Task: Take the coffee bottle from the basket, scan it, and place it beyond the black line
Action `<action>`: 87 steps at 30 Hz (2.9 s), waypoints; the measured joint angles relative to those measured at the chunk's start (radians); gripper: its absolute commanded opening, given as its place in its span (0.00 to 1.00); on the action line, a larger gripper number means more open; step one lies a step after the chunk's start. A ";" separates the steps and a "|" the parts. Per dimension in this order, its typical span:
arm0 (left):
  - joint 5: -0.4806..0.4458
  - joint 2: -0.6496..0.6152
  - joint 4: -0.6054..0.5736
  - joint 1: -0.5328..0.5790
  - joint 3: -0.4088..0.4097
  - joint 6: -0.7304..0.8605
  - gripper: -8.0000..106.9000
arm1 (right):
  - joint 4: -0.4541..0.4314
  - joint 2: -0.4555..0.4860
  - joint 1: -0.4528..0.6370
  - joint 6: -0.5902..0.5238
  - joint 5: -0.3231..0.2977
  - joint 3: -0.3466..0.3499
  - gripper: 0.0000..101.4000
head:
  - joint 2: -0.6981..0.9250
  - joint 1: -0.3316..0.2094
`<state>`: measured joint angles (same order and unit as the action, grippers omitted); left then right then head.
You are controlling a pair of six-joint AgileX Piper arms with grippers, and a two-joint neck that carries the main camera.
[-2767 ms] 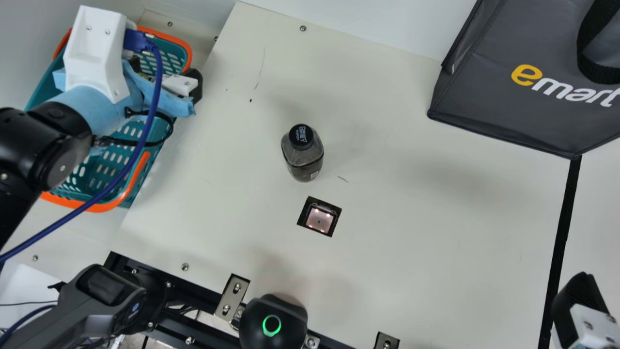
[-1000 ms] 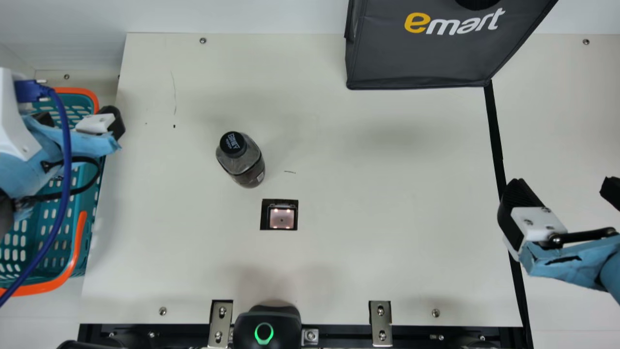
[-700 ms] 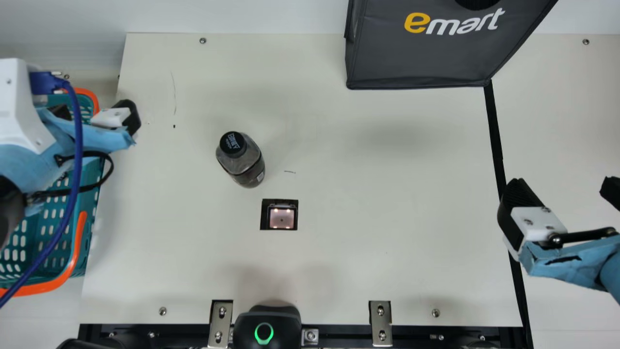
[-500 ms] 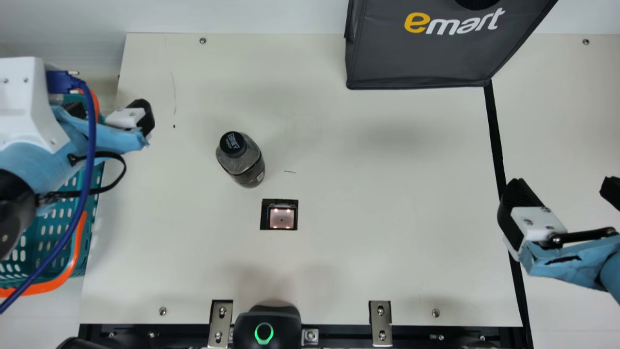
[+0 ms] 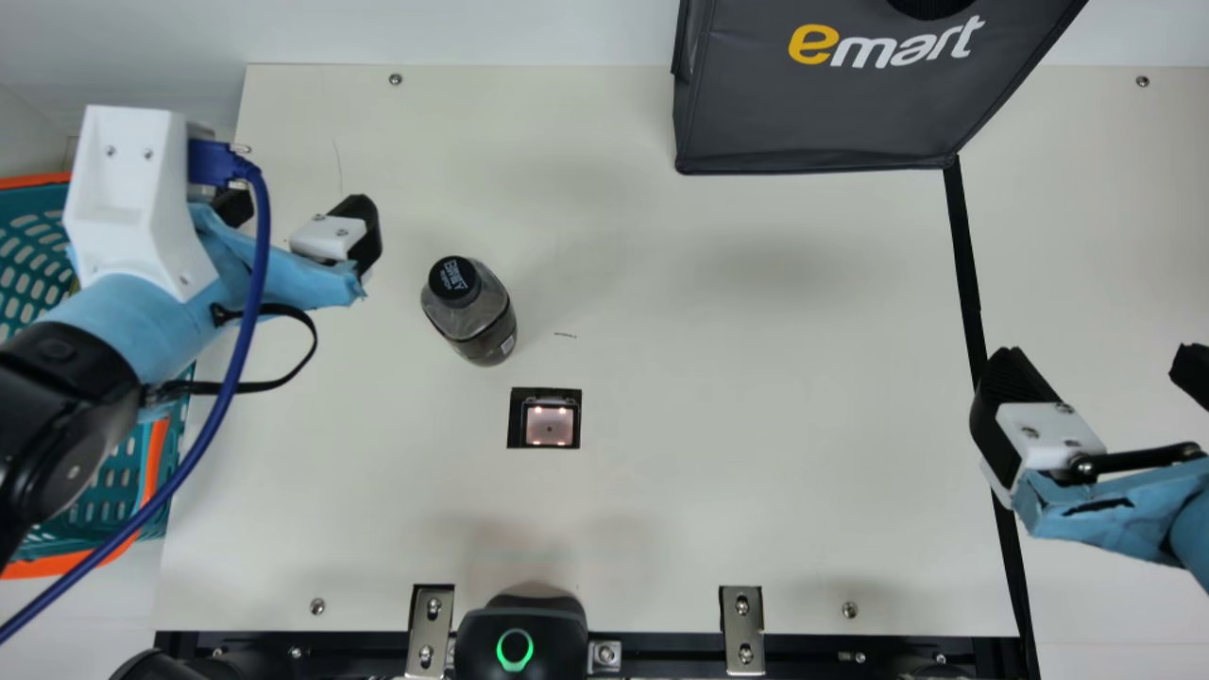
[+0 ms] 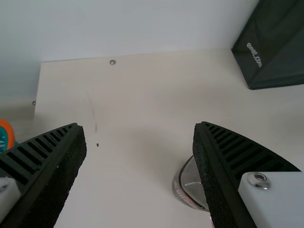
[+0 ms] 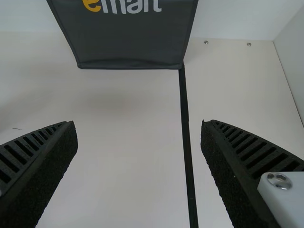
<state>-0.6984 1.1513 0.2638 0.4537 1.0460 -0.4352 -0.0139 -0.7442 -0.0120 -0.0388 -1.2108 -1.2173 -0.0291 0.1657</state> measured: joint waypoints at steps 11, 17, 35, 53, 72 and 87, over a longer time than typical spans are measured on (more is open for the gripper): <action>0.019 0.010 -0.029 0.060 -0.008 0.029 0.85 | 0.000 0.000 0.000 0.000 0.000 0.000 0.90 | 0.002 -0.002; 0.022 0.014 -0.056 0.079 -0.013 0.057 0.85 | 0.000 0.000 0.000 0.000 0.000 0.000 0.90 | 0.000 -0.002; 0.046 0.036 -0.048 0.166 -0.053 0.027 0.85 | 0.000 0.000 0.000 0.000 0.000 0.000 0.90 | 0.002 -0.002; 0.114 0.094 0.043 0.213 -0.100 -0.086 0.85 | 0.000 0.000 0.000 0.000 0.000 0.000 0.90 | 0.000 -0.002; 0.129 0.153 0.205 0.256 -0.133 -0.297 0.85 | 0.000 0.000 0.000 0.000 0.000 0.000 0.90 | 0.000 0.000; 0.132 0.197 0.288 0.276 -0.134 -0.431 0.79 | 0.000 0.000 0.000 0.000 0.000 0.000 0.90 | 0.000 -0.002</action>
<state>-0.5665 1.3479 0.5515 0.7295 0.9124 -0.8666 -0.0139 -0.7442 -0.0120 -0.0388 -1.2108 -1.2173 -0.0291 0.1641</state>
